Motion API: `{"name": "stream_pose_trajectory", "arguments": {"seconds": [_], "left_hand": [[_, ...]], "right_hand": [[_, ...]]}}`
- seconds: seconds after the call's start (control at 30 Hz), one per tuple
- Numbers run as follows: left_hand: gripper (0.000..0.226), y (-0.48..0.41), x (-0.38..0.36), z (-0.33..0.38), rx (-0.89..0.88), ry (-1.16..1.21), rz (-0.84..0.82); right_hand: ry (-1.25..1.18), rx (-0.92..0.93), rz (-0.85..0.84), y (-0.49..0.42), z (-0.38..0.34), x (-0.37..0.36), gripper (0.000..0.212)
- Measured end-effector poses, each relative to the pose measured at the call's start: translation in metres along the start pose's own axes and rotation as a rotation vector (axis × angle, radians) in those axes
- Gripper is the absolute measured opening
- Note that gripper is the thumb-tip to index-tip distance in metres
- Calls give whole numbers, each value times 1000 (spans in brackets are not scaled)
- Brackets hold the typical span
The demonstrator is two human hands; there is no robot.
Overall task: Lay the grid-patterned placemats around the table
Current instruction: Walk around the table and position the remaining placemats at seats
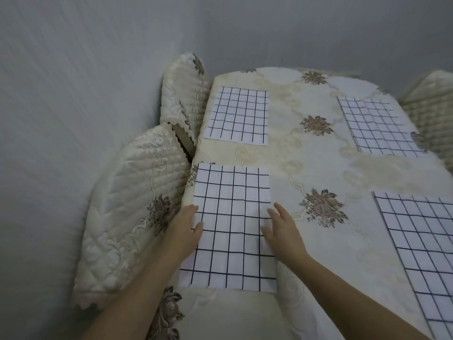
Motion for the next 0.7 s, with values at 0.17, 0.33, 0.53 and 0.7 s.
{"name": "stream_pose_trajectory", "arguments": {"seconds": [0.17, 0.33, 0.53, 0.7], "left_hand": [[69, 43, -28, 14, -241, -357, -158], [82, 64, -44, 8, -194, -546, -218], [92, 71, -54, 3, -149, -588, -263], [91, 72, -55, 2, -144, -598, -281]], "right_hand": [[281, 162, -127, 51, 3, -31, 89], [411, 147, -153, 68, 4, -39, 125], [462, 102, -222, 73, 8, -46, 139], [486, 93, -241, 74, 6, -48, 112]]}}
Point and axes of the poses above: each hand's wrist, its own y-axis away from the middle knuckle, its own x-axis out of the back of the hand, z = x × y, the point moved 8 cm from there along -y, towards the middle knuckle, and after that the axes turned 2 degrees about z, right-handed, at the moved point
